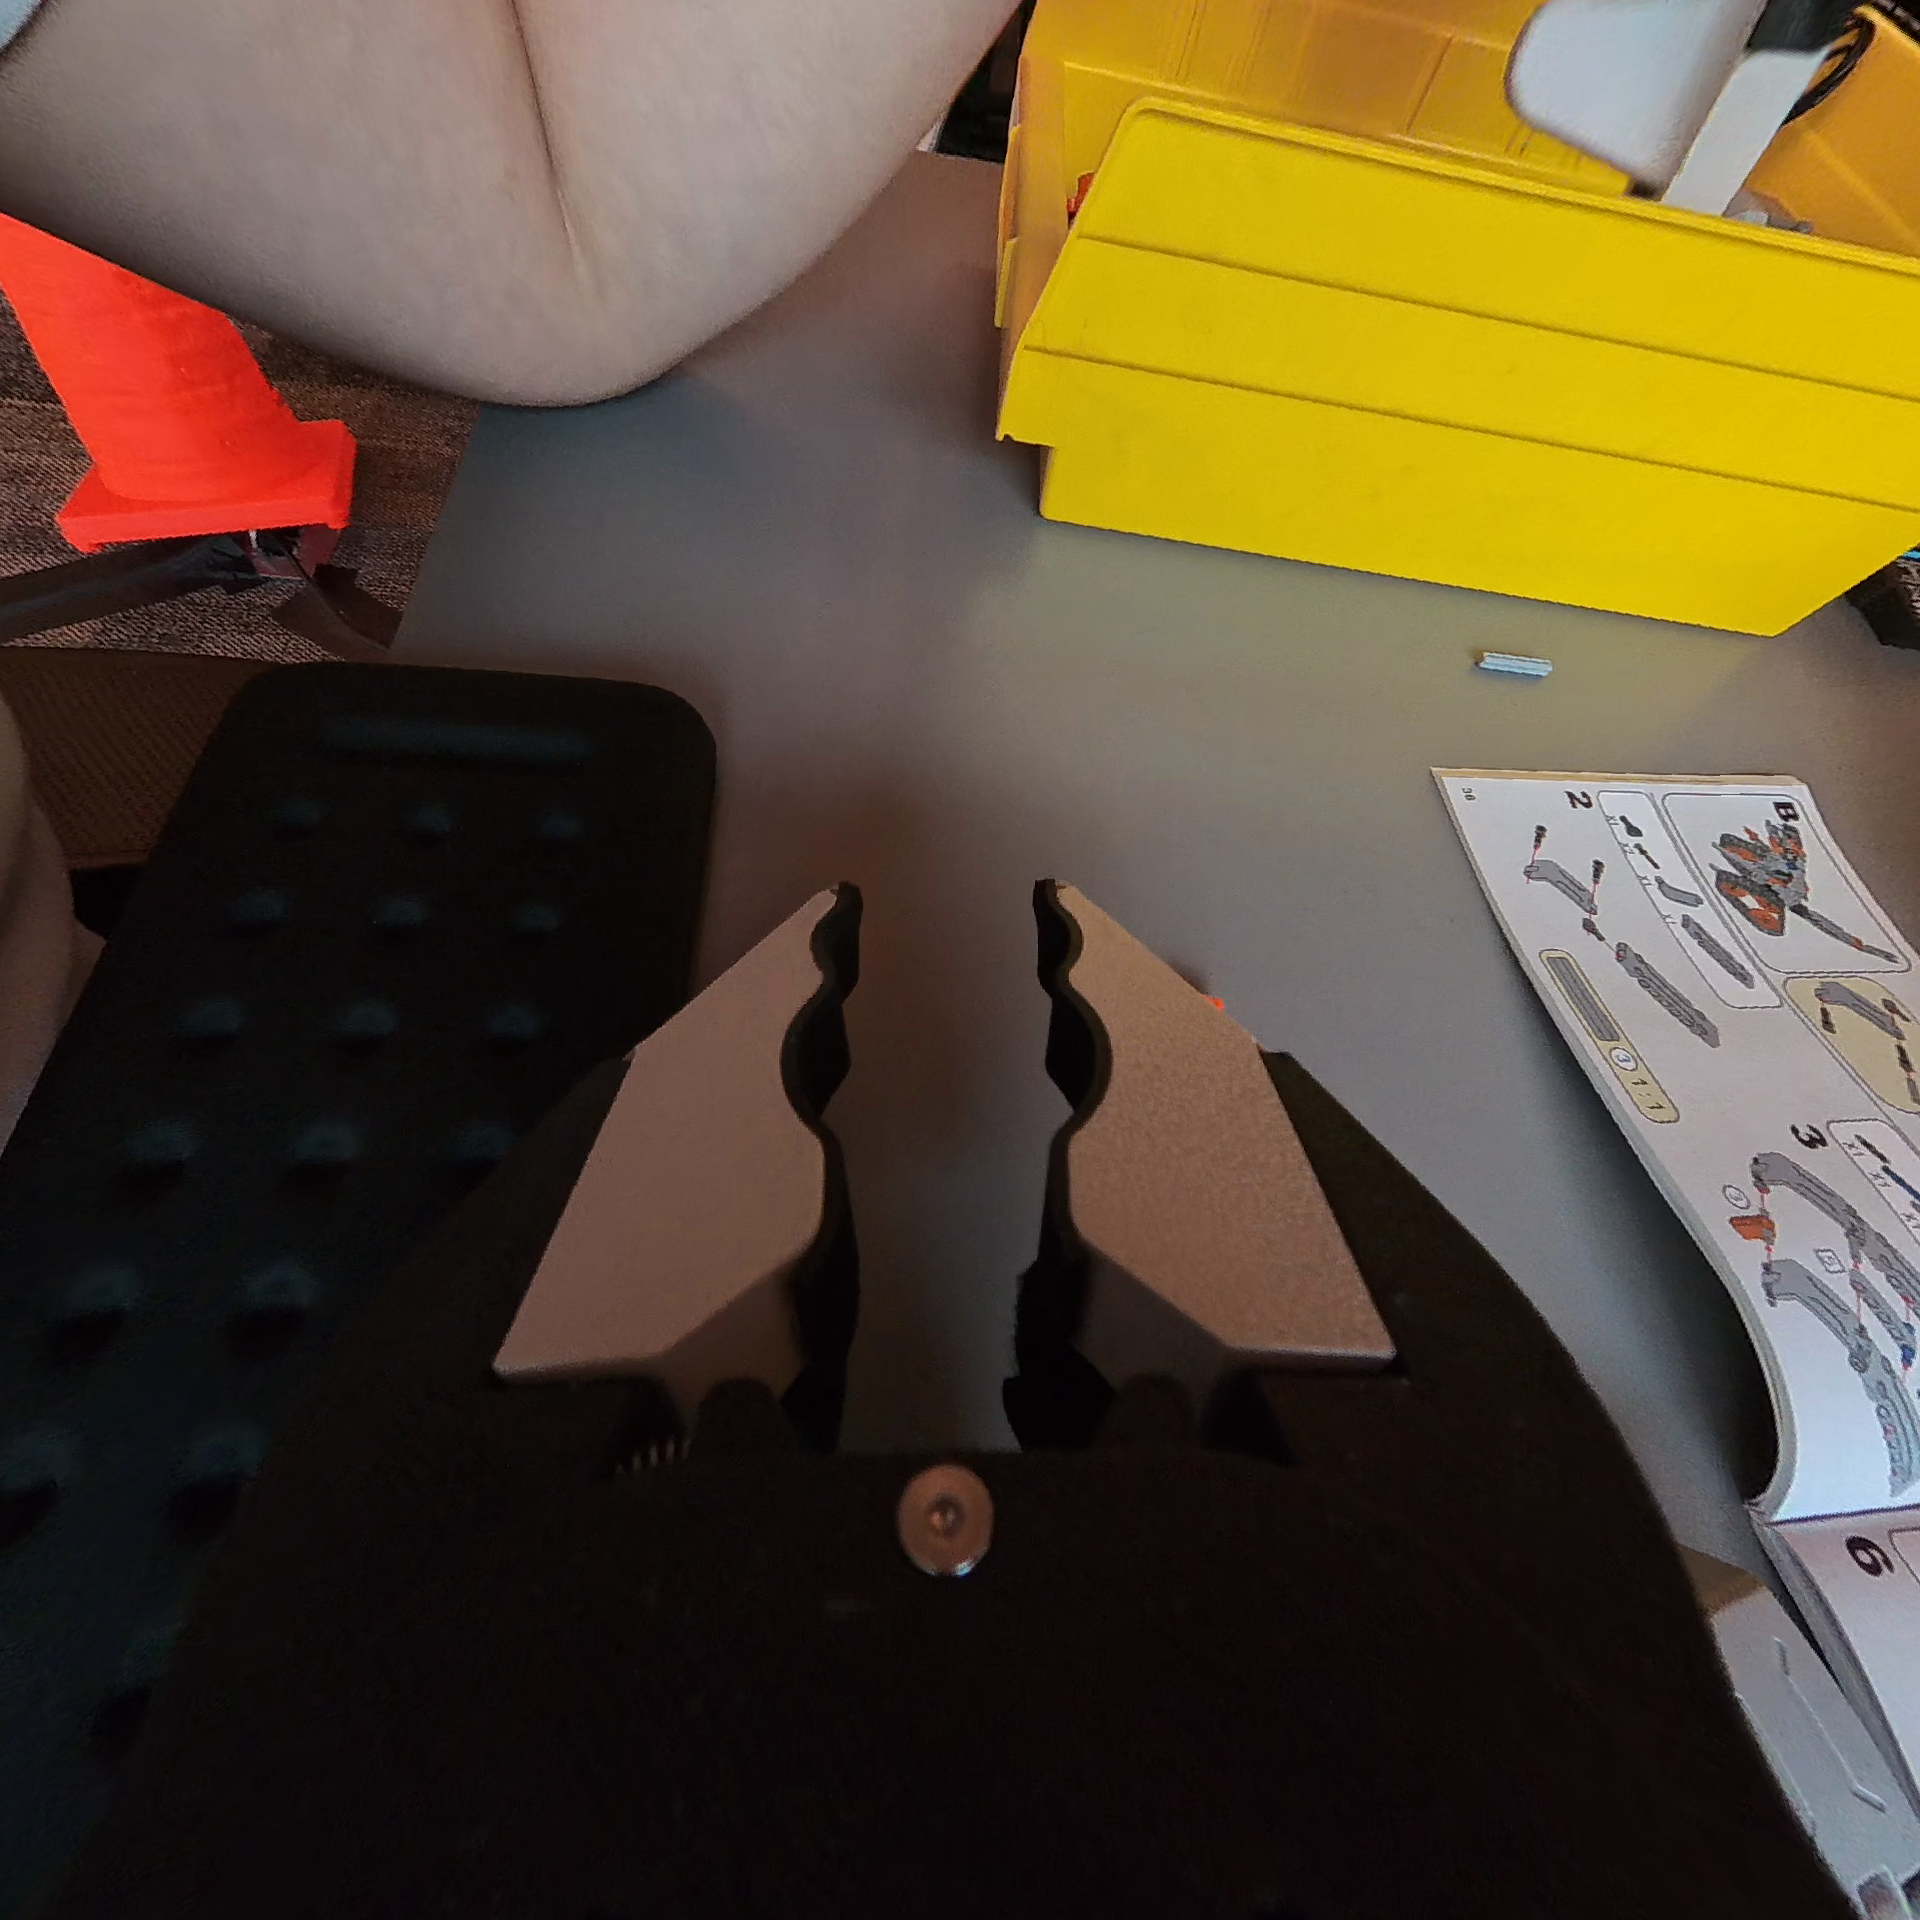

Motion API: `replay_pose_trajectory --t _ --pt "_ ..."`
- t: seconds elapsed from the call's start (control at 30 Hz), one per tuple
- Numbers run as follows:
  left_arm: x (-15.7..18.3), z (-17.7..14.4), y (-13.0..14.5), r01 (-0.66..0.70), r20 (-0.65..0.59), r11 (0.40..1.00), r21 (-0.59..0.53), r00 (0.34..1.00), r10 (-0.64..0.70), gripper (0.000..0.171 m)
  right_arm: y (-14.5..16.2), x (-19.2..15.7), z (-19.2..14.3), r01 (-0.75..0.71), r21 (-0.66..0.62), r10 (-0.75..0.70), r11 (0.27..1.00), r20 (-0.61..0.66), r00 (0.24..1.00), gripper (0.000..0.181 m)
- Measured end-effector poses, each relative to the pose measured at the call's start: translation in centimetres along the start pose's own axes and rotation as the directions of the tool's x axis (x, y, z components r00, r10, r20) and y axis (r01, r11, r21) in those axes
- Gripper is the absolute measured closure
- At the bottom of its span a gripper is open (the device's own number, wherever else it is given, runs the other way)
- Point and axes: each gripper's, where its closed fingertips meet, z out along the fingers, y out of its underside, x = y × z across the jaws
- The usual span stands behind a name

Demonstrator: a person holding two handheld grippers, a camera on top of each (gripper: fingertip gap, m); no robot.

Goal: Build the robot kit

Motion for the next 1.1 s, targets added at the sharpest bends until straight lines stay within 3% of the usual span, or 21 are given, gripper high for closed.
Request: replay_pose_trajectory --t 0.13,0.27,0.33,0.63,0.93,1.1 --pt "-1.7 -3.3 2.1 0.06 0.09 0.997 0.045 0.994 -0.064 0.127 0.0 0.0 0.0 0.012 -0.002 -0.012 1.0 -0.004 1.0 0.148" --pt "-4.6 -4.4 8.7 0.188 0.187 0.977 -0.101 0.968 -0.167 0.134 0.1 -0.1 0.1 0.012 -0.009 -0.012 1.0 0.001 1.0 0.147" --pt "-5.7 -4.2 10.1 0.205 0.184 0.97 -0.132 0.966 -0.179 0.14 0.2 -0.2 0.2 0.013 -0.01 -0.013 1.0 0.003 1.0 0.147" --pt "-7.9 -2.4 12.1 -0.004 0.241 0.955 -0.297 0.967 0.079 0.149 0.2 -0.2 0.2 0.007 -0.01 -0.007 1.0 0.007 1.0 0.148" --pt "-7.4 -1.4 11.9 -0.037 0.18 0.95 -0.311 0.979 0.097 0.152 0.2 -0.3 0.2 0.009 -0.012 -0.009 1.0 0.013 1.0 0.148" --pt "-7.7 -3.2 11.9 0.008 0.254 0.964 -0.266 0.965 0.062 0.153 0.3 -0.3 0.3 0.01 -0.014 -0.01 1.0 0.016 1.0 0.148"
